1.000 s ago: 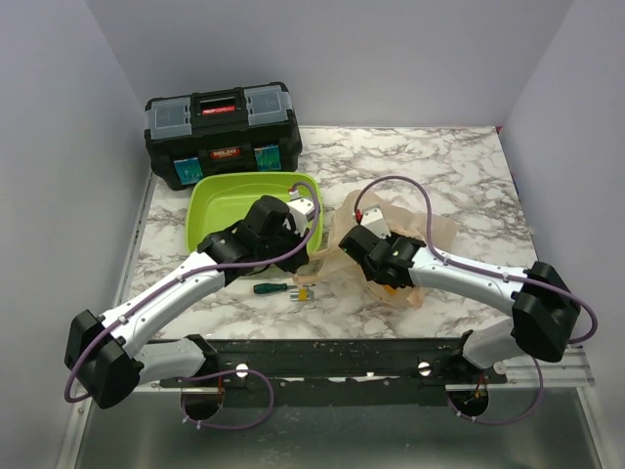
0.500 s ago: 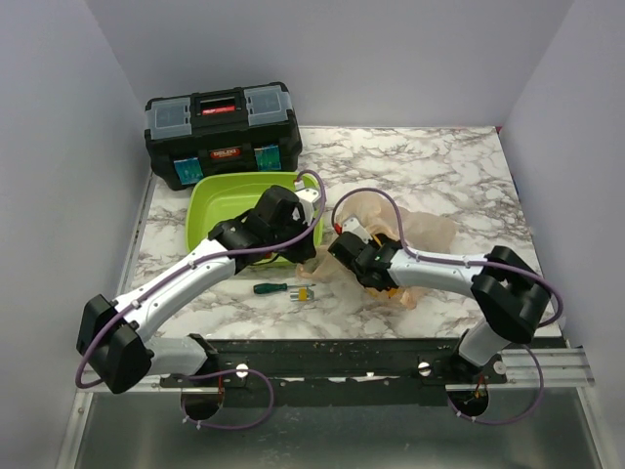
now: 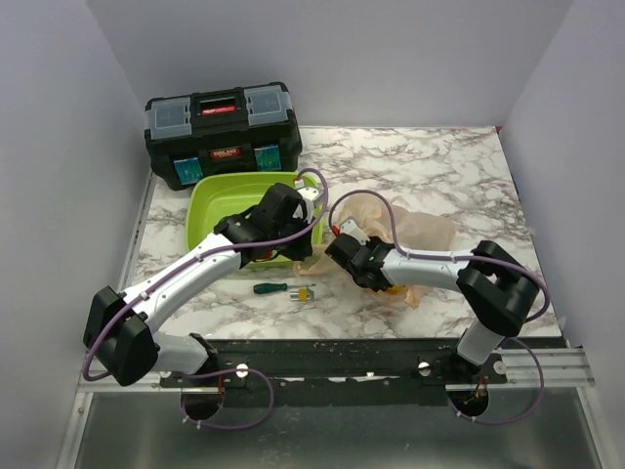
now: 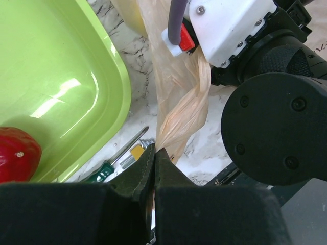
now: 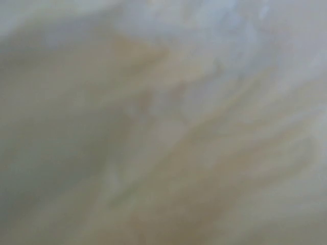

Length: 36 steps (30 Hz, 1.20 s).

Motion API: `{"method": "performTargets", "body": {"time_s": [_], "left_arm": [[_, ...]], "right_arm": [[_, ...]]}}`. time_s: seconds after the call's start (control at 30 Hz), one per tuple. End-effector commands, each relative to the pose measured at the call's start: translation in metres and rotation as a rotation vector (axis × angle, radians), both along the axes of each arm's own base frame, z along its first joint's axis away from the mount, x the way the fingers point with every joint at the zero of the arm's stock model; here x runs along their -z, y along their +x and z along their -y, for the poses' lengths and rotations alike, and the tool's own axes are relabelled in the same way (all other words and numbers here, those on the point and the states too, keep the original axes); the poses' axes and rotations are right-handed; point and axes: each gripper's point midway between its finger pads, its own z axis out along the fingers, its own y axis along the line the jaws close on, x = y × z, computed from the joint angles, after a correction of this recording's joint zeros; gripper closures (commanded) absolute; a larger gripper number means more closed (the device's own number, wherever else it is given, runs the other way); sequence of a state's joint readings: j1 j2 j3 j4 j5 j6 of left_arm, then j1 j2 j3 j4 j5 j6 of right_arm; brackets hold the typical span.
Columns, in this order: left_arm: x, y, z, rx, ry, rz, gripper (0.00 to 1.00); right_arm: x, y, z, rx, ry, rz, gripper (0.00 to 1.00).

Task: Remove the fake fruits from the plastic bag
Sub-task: Take out the fake fruit from the plastic bag.

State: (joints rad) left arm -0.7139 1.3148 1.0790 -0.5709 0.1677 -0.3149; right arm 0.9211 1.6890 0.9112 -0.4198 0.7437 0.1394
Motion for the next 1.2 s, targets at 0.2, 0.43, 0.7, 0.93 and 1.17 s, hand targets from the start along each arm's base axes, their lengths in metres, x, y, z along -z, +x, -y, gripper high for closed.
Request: {"method": "performTargets", "body": {"time_s": [0.2, 0.43, 0.7, 0.93, 1.17], "left_arm": [[-0.011, 0.0, 0.004, 0.025, -0.034, 0.007, 1.0], [-0.02, 0.001, 0.005, 0.024, -0.045, 0.024, 1.0], [-0.036, 0.001, 0.003, 0.027, -0.059, 0.052, 0.81], [-0.064, -0.003, -0.008, 0.002, -0.085, 0.12, 0.38], [-0.118, -0.016, -0.034, -0.028, -0.137, 0.271, 0.25]], "right_arm": [[-0.039, -0.001, -0.021, -0.005, 0.227, 0.041, 0.78], [-0.073, -0.013, -0.036, -0.089, 0.393, 0.041, 0.91], [-0.118, -0.02, -0.053, -0.157, 0.585, 0.09, 0.99], [-0.153, -0.031, -0.076, -0.257, 0.753, 0.087, 0.99], [-0.177, -0.051, -0.101, -0.369, 0.874, 0.001, 0.99]]}}
